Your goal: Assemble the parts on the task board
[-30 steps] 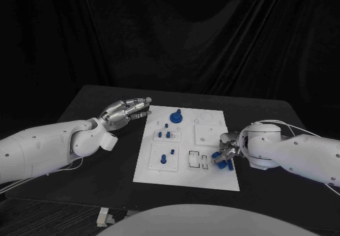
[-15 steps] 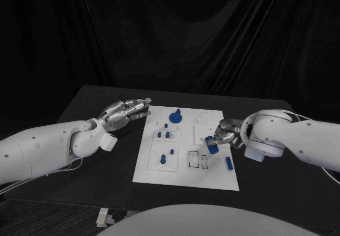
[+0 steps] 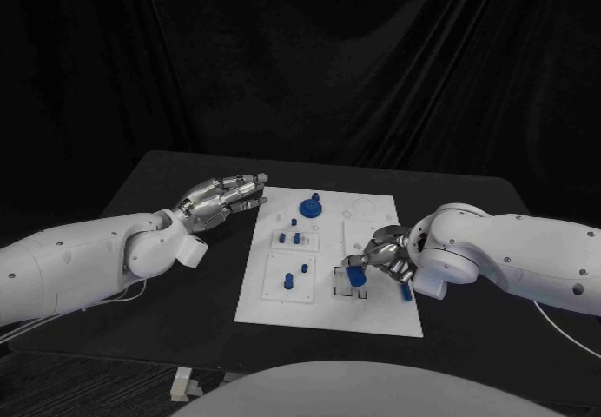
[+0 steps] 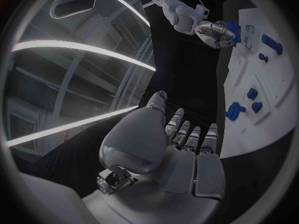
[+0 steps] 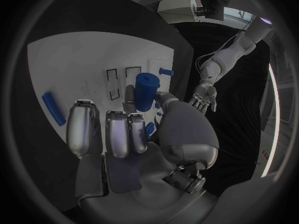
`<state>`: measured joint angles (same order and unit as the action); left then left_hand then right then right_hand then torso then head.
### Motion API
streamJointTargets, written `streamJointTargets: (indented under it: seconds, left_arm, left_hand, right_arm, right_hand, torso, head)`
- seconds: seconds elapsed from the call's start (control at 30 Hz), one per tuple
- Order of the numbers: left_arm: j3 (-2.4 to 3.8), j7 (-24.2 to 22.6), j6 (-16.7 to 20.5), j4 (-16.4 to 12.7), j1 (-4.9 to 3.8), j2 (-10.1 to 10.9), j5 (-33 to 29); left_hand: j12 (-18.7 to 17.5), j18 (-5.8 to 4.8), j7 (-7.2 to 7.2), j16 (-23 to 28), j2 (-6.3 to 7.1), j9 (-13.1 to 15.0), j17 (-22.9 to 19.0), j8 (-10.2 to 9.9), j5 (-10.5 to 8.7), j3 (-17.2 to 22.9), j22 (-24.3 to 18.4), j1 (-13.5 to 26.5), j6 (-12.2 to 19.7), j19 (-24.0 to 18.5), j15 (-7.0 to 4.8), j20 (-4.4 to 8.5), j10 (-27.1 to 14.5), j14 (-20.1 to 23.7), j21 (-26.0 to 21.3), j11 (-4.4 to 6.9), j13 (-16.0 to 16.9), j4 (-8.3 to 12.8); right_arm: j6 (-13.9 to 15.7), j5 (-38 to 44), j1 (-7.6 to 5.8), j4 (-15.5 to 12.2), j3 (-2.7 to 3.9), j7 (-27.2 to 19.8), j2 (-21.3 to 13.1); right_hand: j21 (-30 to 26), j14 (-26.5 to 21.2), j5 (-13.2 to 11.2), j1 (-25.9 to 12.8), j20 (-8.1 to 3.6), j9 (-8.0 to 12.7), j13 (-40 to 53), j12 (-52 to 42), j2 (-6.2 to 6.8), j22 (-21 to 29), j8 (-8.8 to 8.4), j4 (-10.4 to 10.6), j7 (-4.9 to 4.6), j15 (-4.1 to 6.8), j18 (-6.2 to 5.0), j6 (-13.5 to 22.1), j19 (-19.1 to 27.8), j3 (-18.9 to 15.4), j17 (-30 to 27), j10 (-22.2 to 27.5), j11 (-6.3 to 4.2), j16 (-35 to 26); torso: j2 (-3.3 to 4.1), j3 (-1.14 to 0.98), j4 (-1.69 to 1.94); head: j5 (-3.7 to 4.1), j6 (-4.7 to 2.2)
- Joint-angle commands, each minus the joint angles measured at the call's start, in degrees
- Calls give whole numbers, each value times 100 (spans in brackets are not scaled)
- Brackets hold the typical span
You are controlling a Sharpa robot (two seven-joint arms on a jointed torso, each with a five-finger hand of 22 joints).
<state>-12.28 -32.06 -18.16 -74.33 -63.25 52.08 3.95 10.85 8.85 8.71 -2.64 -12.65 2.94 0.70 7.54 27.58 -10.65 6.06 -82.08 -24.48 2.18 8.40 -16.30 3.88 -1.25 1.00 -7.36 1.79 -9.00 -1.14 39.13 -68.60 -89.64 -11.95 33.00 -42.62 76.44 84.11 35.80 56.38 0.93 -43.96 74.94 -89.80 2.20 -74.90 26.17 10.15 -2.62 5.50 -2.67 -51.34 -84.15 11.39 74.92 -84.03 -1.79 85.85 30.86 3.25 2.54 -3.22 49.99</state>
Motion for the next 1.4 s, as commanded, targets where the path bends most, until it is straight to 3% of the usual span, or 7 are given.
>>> streamJointTargets:
  seconds: [0.03,0.13,0.57,0.6,0.9,1.2,1.4]
  left_arm:
    - [6,-42,-95,-8,8,-22,-40]
    - [6,-38,-110,-3,9,-31,-40]
    - [6,-32,-142,-6,11,-26,-40]
    - [6,-31,-145,-6,11,-25,-40]
    - [6,-25,-160,-2,12,-27,-40]
    - [6,-8,-178,0,14,-26,-40]
    - [6,8,-202,4,15,-27,-40]
  left_hand:
    - [29,88,24,-22,-53,7,7,36,9,2,7,-3,3,10,48,-38,12,6,29,-41,4,-37]
    - [30,90,25,-22,-59,7,7,36,14,3,5,-1,5,10,49,-38,13,6,29,-42,4,-41]
    - [28,93,26,-21,-73,5,6,33,21,6,7,7,17,11,51,-39,12,7,30,-44,3,-53]
    - [28,93,27,-21,-75,4,6,33,22,6,8,9,19,12,51,-39,11,7,30,-44,3,-55]
    - [28,93,27,-21,-75,4,6,33,22,6,8,9,19,12,51,-39,11,7,30,-44,3,-55]
    - [29,96,28,-24,-90,4,7,33,27,8,10,18,23,14,56,-40,11,7,31,-46,3,-69]
    - [29,96,28,-24,-90,4,7,33,27,8,10,18,23,14,56,-40,11,7,31,-46,3,-69]
  right_arm:
    - [-89,-201,56,69,4,115,43]
    - [-97,-145,96,123,4,119,87]
    - [-168,115,179,211,4,132,207]
    - [-175,132,181,211,4,135,211]
    - [-284,236,193,209,4,161,227]
    - [-353,303,208,226,4,172,246]
    - [-360,311,215,230,4,172,247]
  right_hand:
    - [-44,418,-170,-69,-1,16,1506,-20,-16,-1074,-40,-269,10,-20,-58,49,-110,308,646,-597,9,-23]
    - [-67,414,-410,-161,14,70,1506,-20,-31,-1067,-98,-194,-18,-39,-62,100,-104,266,624,-597,33,-36]
    - [-119,400,-842,-217,60,273,1506,-20,-38,-1052,-286,-145,-97,-92,-71,228,-91,192,545,-597,99,-80]
    - [-121,398,-1042,-255,71,314,1506,-20,-48,-1052,-311,-114,-109,-104,-71,234,-92,153,532,-597,112,-87]
    - [-144,389,-1407,-299,99,458,1506,-20,-50,-1046,-407,-85,-147,-131,-76,302,-89,36,477,-597,146,-117]
    - [-183,380,-2259,-453,127,676,1506,-20,-61,-1037,-476,14,-176,-157,-84,333,-84,-265,411,-597,174,-152]
    - [-200,377,-2554,-555,131,744,1506,-20,-93,-1033,-472,94,-179,-159,-88,335,-81,-410,389,-597,177,-163]
  torso:
    - [9,0,1]
    - [7,-1,0]
    - [7,0,-6]
    - [6,0,-5]
    - [3,0,-2]
    - [5,0,-5]
    - [4,0,-6]
  head:
    - [5,1]
    - [4,1]
    - [-31,1]
    - [-34,1]
    - [-38,1]
    - [-37,1]
    - [-39,1]
